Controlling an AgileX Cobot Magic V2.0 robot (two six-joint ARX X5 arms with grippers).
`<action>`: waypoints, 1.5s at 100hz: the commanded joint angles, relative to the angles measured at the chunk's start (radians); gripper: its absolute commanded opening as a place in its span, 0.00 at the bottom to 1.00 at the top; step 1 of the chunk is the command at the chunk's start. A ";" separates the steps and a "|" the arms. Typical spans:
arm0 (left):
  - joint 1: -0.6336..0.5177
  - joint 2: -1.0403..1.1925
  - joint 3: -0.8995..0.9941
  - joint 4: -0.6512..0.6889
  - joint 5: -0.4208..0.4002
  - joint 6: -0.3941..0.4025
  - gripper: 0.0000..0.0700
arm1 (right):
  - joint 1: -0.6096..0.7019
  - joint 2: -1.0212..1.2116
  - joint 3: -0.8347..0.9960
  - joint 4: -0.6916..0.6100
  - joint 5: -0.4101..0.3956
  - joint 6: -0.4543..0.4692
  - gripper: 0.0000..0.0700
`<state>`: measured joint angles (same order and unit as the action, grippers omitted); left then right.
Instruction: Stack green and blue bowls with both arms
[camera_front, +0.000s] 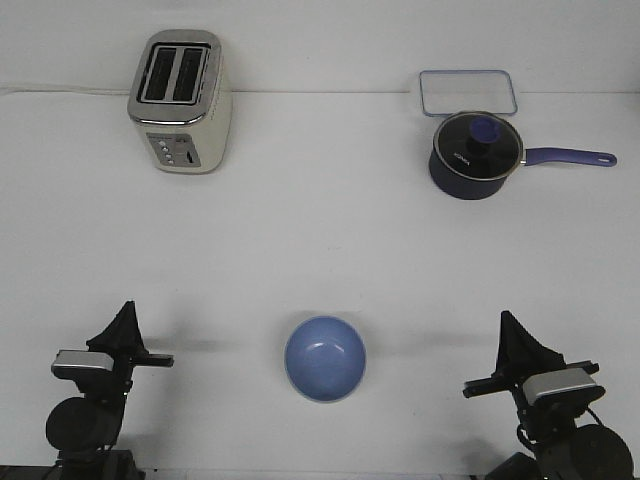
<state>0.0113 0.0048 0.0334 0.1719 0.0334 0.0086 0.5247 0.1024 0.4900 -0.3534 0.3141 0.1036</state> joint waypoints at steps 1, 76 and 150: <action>0.002 -0.001 -0.019 0.010 0.004 -0.005 0.02 | 0.006 0.000 0.000 0.010 0.000 -0.007 0.00; 0.002 -0.001 -0.019 0.010 0.004 -0.005 0.02 | -0.168 -0.015 -0.032 0.019 -0.004 -0.125 0.00; 0.002 -0.001 -0.019 0.010 0.004 -0.005 0.02 | -0.488 -0.101 -0.477 0.286 -0.275 -0.393 0.00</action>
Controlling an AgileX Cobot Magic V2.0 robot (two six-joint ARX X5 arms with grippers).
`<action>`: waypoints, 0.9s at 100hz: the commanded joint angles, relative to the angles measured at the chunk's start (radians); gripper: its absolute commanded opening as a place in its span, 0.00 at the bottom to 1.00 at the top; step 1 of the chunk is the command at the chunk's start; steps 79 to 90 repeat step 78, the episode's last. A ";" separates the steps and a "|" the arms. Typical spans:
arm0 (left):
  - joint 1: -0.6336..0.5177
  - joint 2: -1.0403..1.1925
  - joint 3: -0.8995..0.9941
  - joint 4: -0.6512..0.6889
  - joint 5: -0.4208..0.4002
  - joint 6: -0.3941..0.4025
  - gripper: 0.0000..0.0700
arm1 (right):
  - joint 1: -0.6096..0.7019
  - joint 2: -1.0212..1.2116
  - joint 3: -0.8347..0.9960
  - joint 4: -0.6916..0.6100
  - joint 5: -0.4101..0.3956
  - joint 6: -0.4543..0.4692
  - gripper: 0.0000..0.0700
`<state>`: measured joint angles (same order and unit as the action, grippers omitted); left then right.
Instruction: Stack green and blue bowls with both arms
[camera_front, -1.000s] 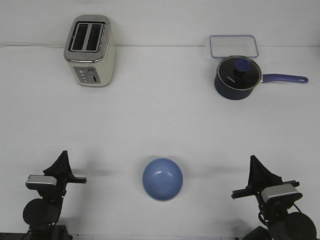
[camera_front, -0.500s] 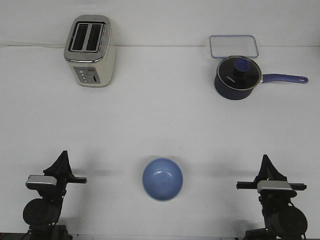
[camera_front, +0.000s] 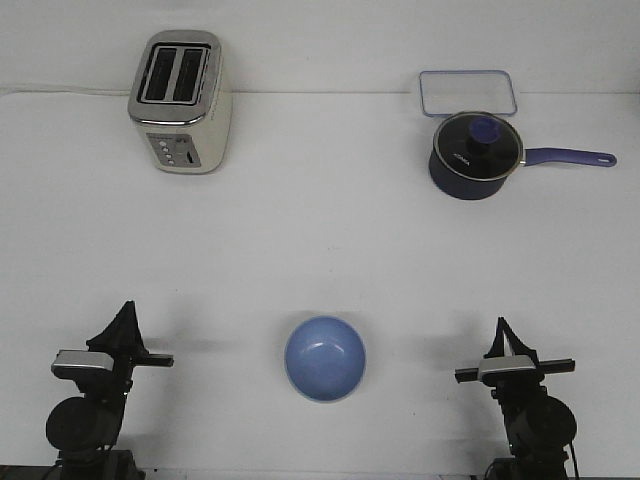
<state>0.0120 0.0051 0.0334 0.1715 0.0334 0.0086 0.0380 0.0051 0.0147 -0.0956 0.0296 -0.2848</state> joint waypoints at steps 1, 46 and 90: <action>0.002 -0.001 -0.019 0.010 0.004 -0.005 0.02 | -0.001 -0.004 -0.002 0.029 0.011 -0.004 0.00; 0.002 -0.001 -0.019 0.010 0.004 -0.005 0.02 | 0.001 -0.004 -0.002 0.051 0.015 0.002 0.00; 0.002 -0.001 -0.019 0.010 0.004 -0.005 0.02 | 0.001 -0.004 -0.002 0.051 0.015 0.002 0.00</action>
